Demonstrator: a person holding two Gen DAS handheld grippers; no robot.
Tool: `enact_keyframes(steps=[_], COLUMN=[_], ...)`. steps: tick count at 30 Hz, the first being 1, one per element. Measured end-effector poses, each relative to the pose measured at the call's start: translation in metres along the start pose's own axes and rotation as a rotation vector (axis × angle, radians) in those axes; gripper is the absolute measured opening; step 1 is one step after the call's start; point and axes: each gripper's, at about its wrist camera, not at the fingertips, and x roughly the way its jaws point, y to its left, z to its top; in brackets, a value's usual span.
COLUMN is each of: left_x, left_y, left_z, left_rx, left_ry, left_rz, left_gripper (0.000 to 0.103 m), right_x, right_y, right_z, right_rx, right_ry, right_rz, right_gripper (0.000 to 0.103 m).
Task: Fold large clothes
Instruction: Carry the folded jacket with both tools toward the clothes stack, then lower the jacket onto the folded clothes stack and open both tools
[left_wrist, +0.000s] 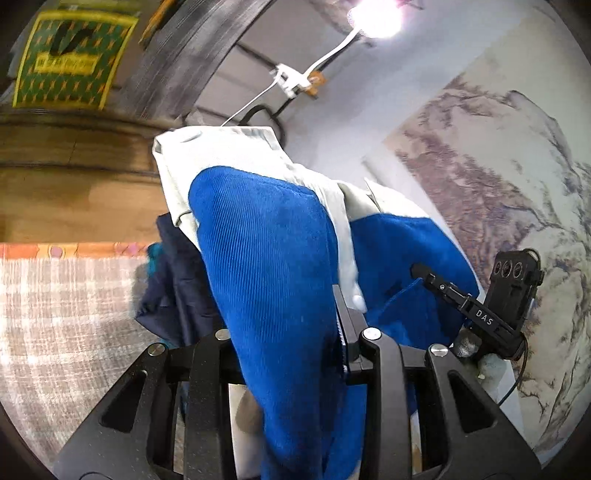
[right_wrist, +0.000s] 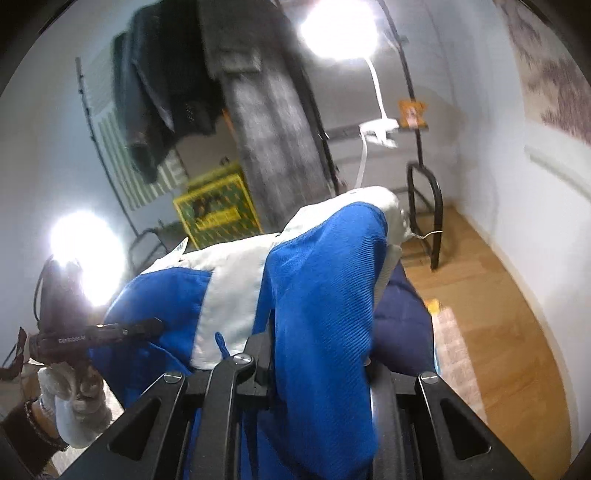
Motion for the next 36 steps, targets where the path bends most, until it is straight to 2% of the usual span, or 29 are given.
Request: enact_keyframes(steps=[2,3,5,8,10,13,17,21,25,31,36], left_x=[0.008,0.011,0.014,0.021,0.028,0.043,0.041,0.018,-0.013,-0.071,-0.123], left_y=[0.017,0.024,0.030,0.033,0.036,0.038,0.024,0.011,0.006,-0.034,-0.073], left_z=[0.000,0.000,-0.004,-0.009,-0.013,-0.017,-0.017,-0.014,-0.016,-0.021,-0.025], left_rx=[-0.039,-0.056,-0.064,-0.055,-0.054,-0.043,-0.022,-0.001,-0.024,0.082,0.128], left_ry=[0.007,0.012,0.022,0.032,0.051,0.078,0.083,0.071,0.026,-0.039,-0.089], left_rz=[-0.004,-0.017,-0.017,-0.005,0.009,0.055,0.106,0.166,0.179,0.206,0.207], left_gripper=[0.032,0.032,0.036,0.041,0.045,0.047,0.049,0.050,0.050,0.050,0.050], right_x=[0.013,0.018,0.026,0.036,0.042,0.056,0.057,0.030,-0.006,-0.055,-0.104], right_y=[-0.022,-0.036,-0.053,-0.064,-0.067,-0.076,-0.082,-0.071,-0.063,-0.040,-0.006], right_z=[-0.007,-0.011,-0.019,-0.029,-0.032,-0.043,-0.053,-0.045,-0.038,-0.032,-0.025], right_rx=[0.062,0.100,0.155,0.173,0.154,0.165,0.199,0.187,0.203,0.190,0.159], right_ry=[0.012,0.019,0.033,0.060,0.070,0.121,0.119,0.062,0.006,-0.044,-0.085], right_rz=[0.010,0.011,0.015,-0.022,-0.060,-0.117,-0.153,-0.180,-0.197,-0.202,-0.186], right_gripper=[0.022,0.028,0.033,0.041,0.053,0.054,0.058,0.058,0.057,0.058,0.058])
